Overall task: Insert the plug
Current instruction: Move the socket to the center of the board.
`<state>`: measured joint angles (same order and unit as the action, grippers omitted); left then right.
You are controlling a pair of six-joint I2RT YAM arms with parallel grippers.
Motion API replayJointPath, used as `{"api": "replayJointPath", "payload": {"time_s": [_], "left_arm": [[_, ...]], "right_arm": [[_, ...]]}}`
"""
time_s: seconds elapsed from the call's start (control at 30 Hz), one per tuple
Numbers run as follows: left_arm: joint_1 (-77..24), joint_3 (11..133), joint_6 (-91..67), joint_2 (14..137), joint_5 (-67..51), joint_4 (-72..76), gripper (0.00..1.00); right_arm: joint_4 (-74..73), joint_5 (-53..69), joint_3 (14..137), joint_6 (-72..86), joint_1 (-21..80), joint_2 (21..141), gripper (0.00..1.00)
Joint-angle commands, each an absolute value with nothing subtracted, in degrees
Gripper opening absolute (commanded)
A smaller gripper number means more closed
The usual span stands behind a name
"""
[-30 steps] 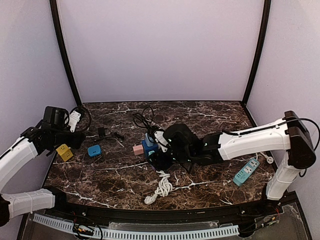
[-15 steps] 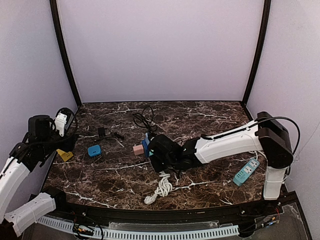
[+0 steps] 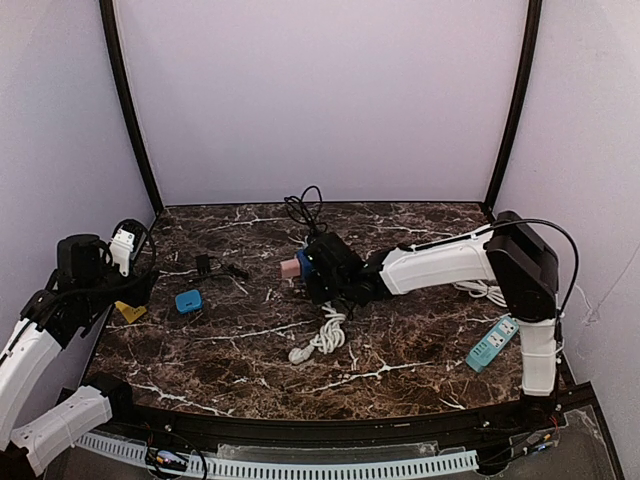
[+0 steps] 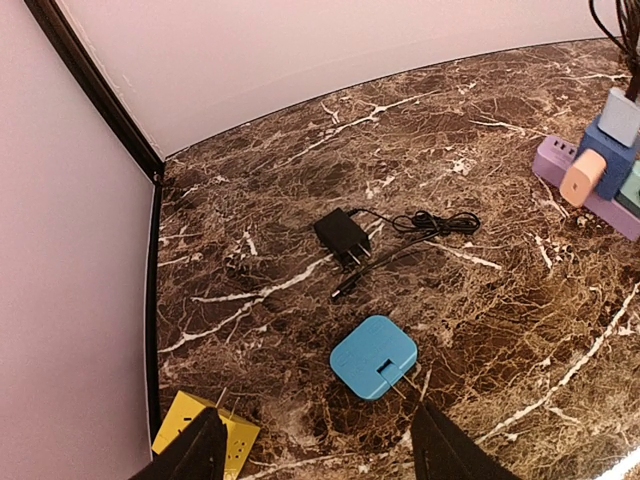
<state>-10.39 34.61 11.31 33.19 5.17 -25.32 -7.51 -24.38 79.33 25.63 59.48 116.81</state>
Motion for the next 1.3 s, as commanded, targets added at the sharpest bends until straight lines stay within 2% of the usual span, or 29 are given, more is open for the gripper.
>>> {"api": "replayJointPath", "payload": {"time_s": [0.0,0.17,0.33,0.47,0.53,0.57,0.6,0.63,0.87,1.0,1.13,1.27], "left_arm": [[-10.1,34.4,11.3,33.2,5.0,-24.8,0.64],[-10.0,35.3,12.1,33.6,5.8,-24.9,0.64],[-9.6,36.6,12.3,34.2,5.2,-25.1,0.64],[-9.6,37.6,13.0,34.9,4.5,-24.9,0.64],[-9.6,38.0,14.0,35.9,3.8,-24.9,0.65],[-9.6,39.0,15.1,36.5,3.8,-25.3,0.65],[-9.6,39.7,15.8,38.2,4.3,-26.8,0.65],[-9.6,41.8,17.4,39.4,4.7,-28.0,0.65],[-9.5,61.4,23.9,58.7,9.3,-50.2,0.72],[-9.4,71.4,20.8,67.3,6.1,-58.1,0.77],[-9.3,70.5,17.7,70.7,0.7,-57.5,0.82],[-9.2,65.4,16.0,72.8,-2.2,-52.6,0.91]], "right_arm": [[-4.1,-25.6,84.7,21.8,51.3,121.8,0.27],[-3.6,-23.3,94.3,18.3,44.7,128.4,0.32],[-7.9,-19.9,104.3,16.4,40.8,132.6,0.43],[-9.4,-19.8,102.1,14.5,41.0,127.3,0.68],[-9.7,-19.8,98.6,14.8,41.0,122.2,0.76],[-9.7,-19.5,96.5,14.7,41.0,119.4,0.84],[-9.8,-19.5,94.3,14.5,41.0,116.4,0.96],[-10.1,-19.8,92.1,14.1,41.0,113.7,0.98],[-13.0,-28.7,76.1,14.7,40.2,94.0,0.99],[-15.1,-29.1,66.0,18.2,38.9,85.9,0.99],[-27.4,-23.7,62.9,26.3,34.5,83.3,0.99],[-39.0,-24.4,61.3,34.9,30.8,84.2,0.99]]}}
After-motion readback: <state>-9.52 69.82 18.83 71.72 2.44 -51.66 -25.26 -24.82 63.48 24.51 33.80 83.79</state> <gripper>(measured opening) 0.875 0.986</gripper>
